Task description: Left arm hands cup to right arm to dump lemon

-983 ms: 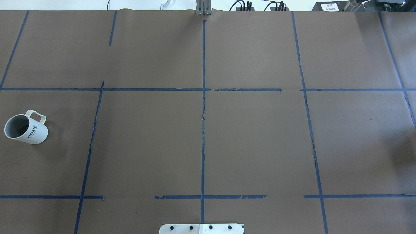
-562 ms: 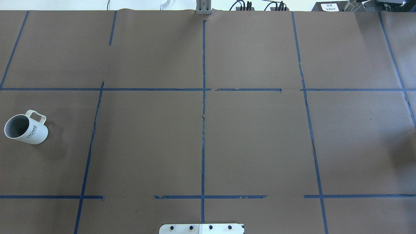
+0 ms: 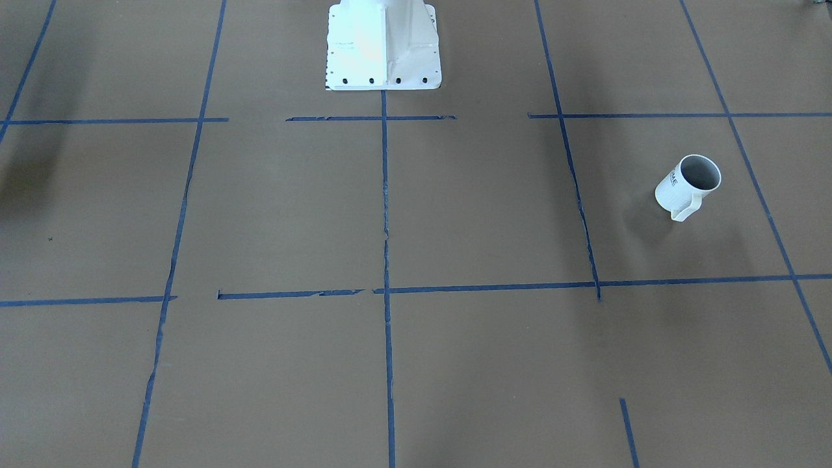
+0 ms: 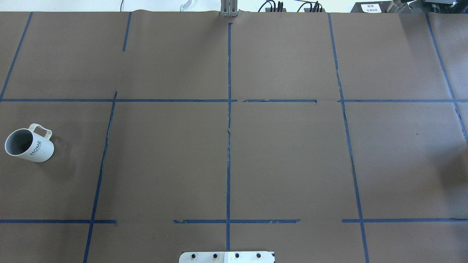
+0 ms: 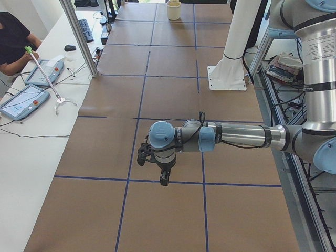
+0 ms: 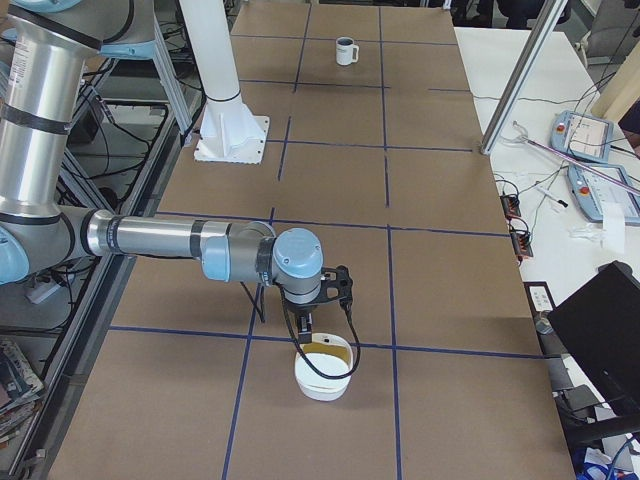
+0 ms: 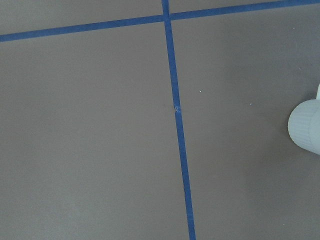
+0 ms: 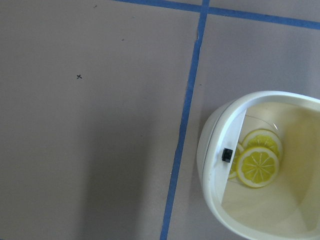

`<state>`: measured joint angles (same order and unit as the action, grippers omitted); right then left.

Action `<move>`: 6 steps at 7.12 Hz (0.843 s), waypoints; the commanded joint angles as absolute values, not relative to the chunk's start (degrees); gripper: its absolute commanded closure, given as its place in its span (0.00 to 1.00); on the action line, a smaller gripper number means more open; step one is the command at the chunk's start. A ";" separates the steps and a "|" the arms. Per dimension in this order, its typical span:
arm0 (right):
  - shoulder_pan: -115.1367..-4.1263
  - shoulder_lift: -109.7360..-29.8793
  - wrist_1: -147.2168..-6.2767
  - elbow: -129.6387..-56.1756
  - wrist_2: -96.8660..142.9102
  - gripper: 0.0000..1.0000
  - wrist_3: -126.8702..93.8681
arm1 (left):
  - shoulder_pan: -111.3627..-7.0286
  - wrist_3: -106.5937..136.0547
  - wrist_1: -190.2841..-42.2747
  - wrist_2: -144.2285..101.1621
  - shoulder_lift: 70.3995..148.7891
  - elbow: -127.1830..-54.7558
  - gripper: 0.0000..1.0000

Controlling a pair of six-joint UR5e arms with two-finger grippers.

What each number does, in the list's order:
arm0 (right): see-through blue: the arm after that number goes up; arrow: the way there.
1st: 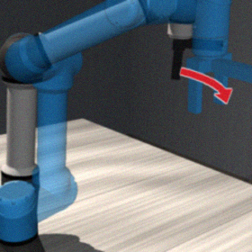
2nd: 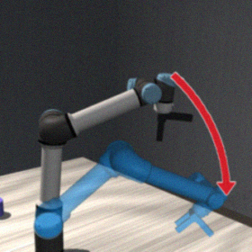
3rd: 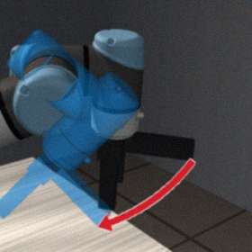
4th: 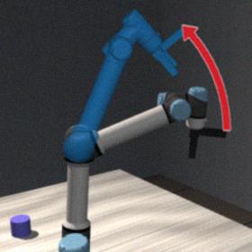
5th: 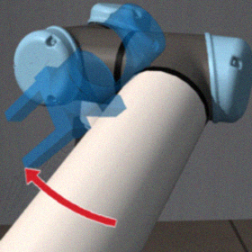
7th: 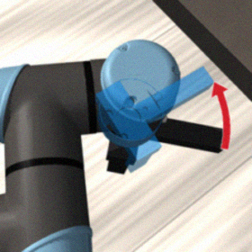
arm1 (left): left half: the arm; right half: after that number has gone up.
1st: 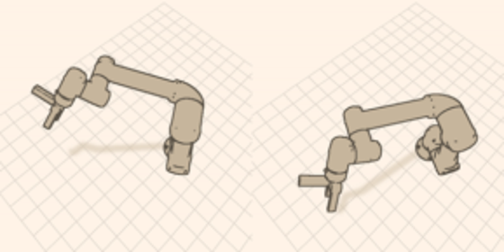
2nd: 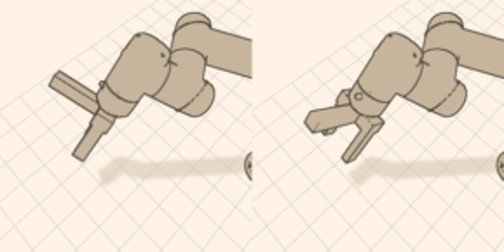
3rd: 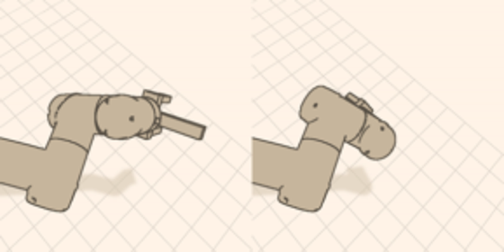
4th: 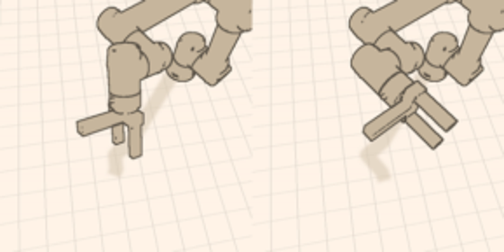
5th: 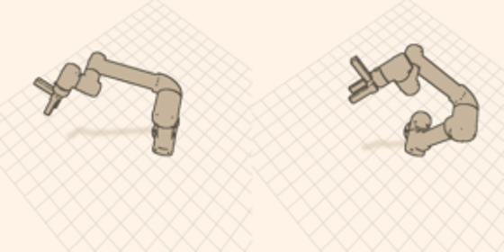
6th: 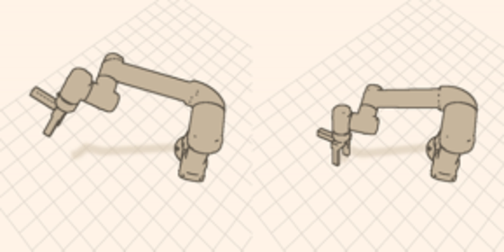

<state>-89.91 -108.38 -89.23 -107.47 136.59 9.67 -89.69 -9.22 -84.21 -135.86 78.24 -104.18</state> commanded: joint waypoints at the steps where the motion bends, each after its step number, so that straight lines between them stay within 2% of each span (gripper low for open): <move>1: -89.91 -108.37 -89.21 -107.49 136.58 0.00 9.67 | -89.65 -9.23 -84.29 -136.14 78.22 -104.15 0.00; 6: -90.26 -108.37 -89.21 -107.58 136.67 0.00 9.76 | -89.65 -9.14 -84.11 -135.70 78.22 -104.24 0.00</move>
<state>-90.11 -108.37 -89.21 -107.55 136.64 9.72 -89.65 -9.15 -84.13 -135.78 78.24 -104.22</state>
